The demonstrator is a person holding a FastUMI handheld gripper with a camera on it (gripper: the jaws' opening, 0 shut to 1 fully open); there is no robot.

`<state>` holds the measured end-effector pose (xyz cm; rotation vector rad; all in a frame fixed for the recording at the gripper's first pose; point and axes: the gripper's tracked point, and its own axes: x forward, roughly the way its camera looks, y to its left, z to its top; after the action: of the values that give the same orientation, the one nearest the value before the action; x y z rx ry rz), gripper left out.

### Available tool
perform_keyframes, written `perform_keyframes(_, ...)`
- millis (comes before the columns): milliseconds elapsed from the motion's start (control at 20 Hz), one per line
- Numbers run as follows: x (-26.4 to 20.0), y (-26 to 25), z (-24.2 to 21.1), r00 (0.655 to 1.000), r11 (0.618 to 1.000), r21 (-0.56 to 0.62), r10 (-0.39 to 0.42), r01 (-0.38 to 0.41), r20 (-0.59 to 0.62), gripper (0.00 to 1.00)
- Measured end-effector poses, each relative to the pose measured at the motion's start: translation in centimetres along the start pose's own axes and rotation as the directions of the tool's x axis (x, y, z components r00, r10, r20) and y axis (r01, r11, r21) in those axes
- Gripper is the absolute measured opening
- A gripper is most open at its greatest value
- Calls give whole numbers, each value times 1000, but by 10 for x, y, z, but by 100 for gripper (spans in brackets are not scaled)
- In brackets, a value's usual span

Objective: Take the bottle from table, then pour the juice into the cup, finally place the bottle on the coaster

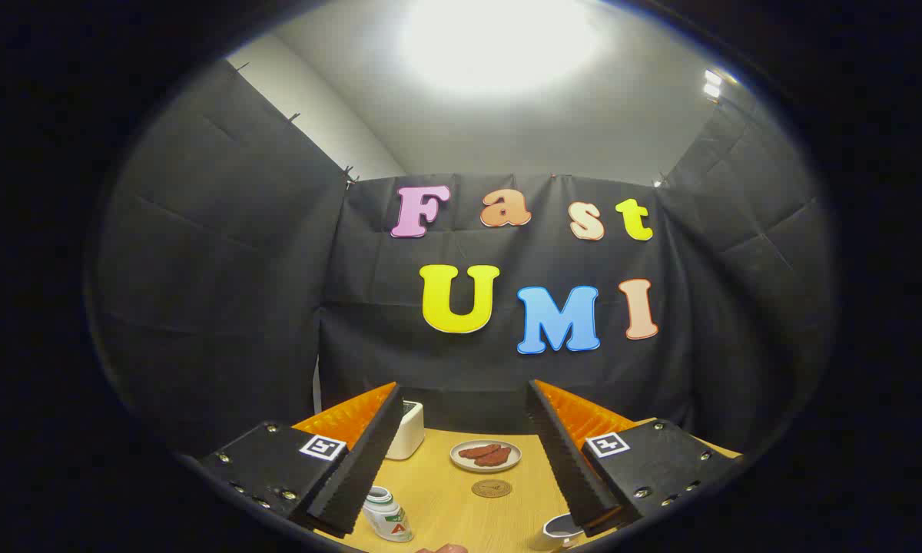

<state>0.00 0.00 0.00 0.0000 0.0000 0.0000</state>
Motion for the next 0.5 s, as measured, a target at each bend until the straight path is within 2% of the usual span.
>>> perform_keyframes(500, -7, 1, 8, 1000, 1000, 7, 3, -3, 31, 98)
